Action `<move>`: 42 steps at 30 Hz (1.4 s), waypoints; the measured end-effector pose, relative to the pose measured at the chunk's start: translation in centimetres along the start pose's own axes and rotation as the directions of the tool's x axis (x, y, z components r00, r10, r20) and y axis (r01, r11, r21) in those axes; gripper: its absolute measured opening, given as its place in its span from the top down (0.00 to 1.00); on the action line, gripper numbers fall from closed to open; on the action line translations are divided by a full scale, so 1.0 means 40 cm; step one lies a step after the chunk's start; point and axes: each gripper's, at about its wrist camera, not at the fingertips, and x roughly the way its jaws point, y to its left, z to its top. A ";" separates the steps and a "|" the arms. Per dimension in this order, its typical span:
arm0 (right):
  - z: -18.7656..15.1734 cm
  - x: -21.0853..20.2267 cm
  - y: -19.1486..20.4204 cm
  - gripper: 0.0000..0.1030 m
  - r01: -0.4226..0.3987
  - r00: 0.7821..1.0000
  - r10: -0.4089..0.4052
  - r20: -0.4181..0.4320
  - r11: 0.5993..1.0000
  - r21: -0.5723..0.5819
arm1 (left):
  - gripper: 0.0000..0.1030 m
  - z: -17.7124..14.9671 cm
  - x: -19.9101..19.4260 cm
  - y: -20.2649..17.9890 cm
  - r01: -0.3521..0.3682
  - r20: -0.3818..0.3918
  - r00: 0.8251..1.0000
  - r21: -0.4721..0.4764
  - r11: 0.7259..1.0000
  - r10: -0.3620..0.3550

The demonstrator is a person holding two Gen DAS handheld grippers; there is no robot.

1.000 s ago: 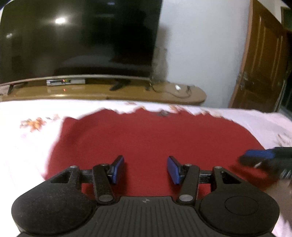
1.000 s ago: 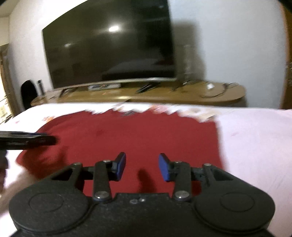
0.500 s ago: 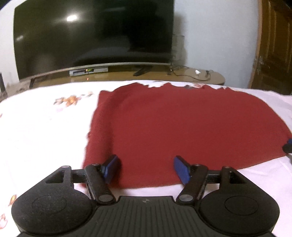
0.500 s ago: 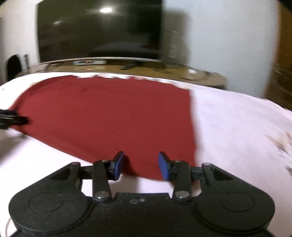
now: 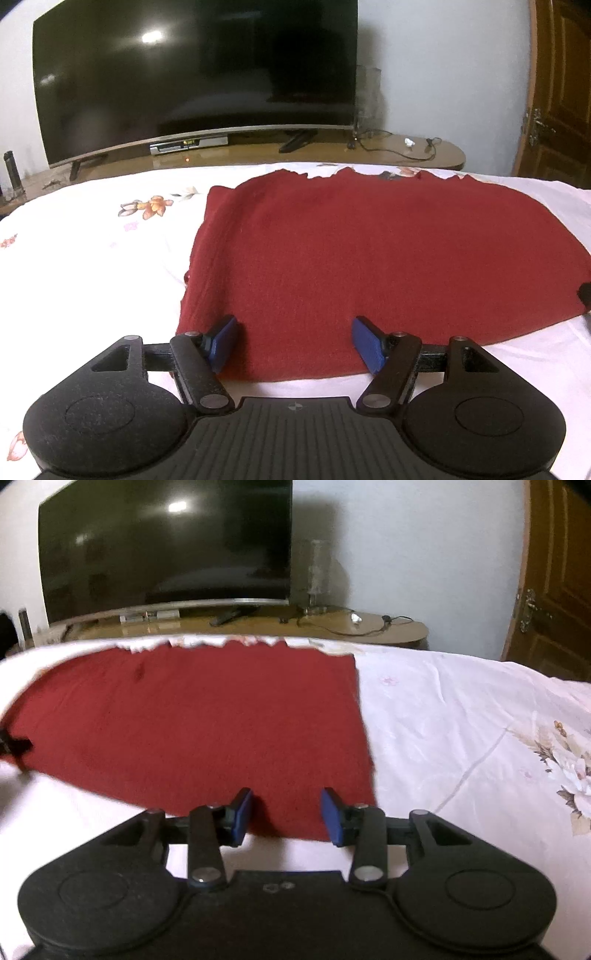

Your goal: Fold small clothes

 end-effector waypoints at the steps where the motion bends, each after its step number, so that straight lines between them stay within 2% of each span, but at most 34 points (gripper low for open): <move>1: 0.006 -0.007 0.012 0.62 -0.012 1.000 0.012 0.013 1.000 0.002 | 0.34 0.002 -0.004 -0.002 -0.003 0.003 1.000 -0.001 1.000 0.003; 5: 0.024 -0.008 0.070 0.62 -0.057 0.998 0.058 0.029 0.998 -0.021 | 0.34 0.002 -0.006 -0.006 -0.013 0.001 1.000 0.004 1.000 0.013; 10: 0.020 0.017 0.105 0.61 -0.088 0.996 0.089 0.000 0.994 -0.056 | 0.34 -0.011 0.000 0.009 -0.009 -0.005 1.000 0.004 1.000 0.009; 18: -0.003 0.022 0.047 0.62 -0.025 0.999 0.023 -0.027 0.998 -0.058 | 0.34 -0.025 -0.017 0.044 -0.008 -0.007 1.000 -0.017 1.000 0.007; 21: 0.005 0.002 0.037 0.61 -0.015 0.999 0.014 -0.031 0.999 -0.047 | 0.34 -0.018 -0.089 0.075 0.007 -0.007 1.000 -0.102 0.995 -0.008; 22: 0.012 -0.016 0.032 0.61 -0.027 1.000 0.026 -0.009 0.999 -0.033 | 0.34 -0.023 -0.107 0.096 0.053 -0.015 0.998 -0.176 0.983 -0.057; 23: 0.015 -0.031 0.029 0.61 -0.041 0.999 0.041 0.011 0.999 -0.026 | 0.34 -0.035 -0.112 0.116 0.105 -0.034 0.992 -0.261 0.959 -0.118; 25: 0.022 -0.047 0.034 0.61 -0.059 0.998 0.059 0.026 0.998 -0.024 | 0.34 -0.060 -0.092 0.141 0.165 -0.080 0.973 -0.405 0.899 -0.214; 27: 0.027 -0.050 0.051 0.61 -0.086 0.996 0.087 0.030 0.996 -0.026 | 0.34 -0.082 -0.073 0.166 0.194 -0.032 0.969 -0.515 0.835 -0.244; 29: 0.035 -0.046 0.067 0.62 -0.109 0.993 0.110 0.034 0.994 -0.016 | 0.34 -0.089 -0.044 0.198 0.220 0.021 0.964 -0.626 0.748 -0.266; 32: 0.055 -0.028 0.088 0.63 -0.148 0.988 0.147 0.046 0.989 0.019 | 0.34 -0.088 0.007 0.225 0.249 0.086 0.960 -0.705 0.665 -0.268; 34: 0.074 -0.004 0.099 0.63 -0.166 0.985 0.164 0.046 0.985 0.037 | 0.35 -0.089 0.034 0.235 0.265 0.121 0.957 -0.734 0.626 -0.263; 38: 0.114 0.053 0.132 0.64 -0.192 0.981 0.191 0.045 0.981 0.038 | 0.44 -0.086 0.066 0.240 0.262 0.150 0.961 -0.763 0.591 -0.233; 39: 0.123 0.066 0.141 0.64 -0.203 0.978 0.201 0.046 0.978 0.037 | 0.53 -0.086 0.073 0.238 0.255 0.150 0.963 -0.770 0.585 -0.223; 40: 0.135 0.084 0.152 0.66 -0.216 0.976 0.214 0.048 0.976 0.033 | 0.69 -0.090 0.082 0.243 0.247 0.146 0.965 -0.779 0.577 -0.217; 42: 0.152 0.113 0.171 0.73 -0.239 0.970 0.238 0.044 0.971 0.025 | 0.89 -0.108 0.111 0.264 0.246 0.139 0.962 -0.810 0.532 -0.233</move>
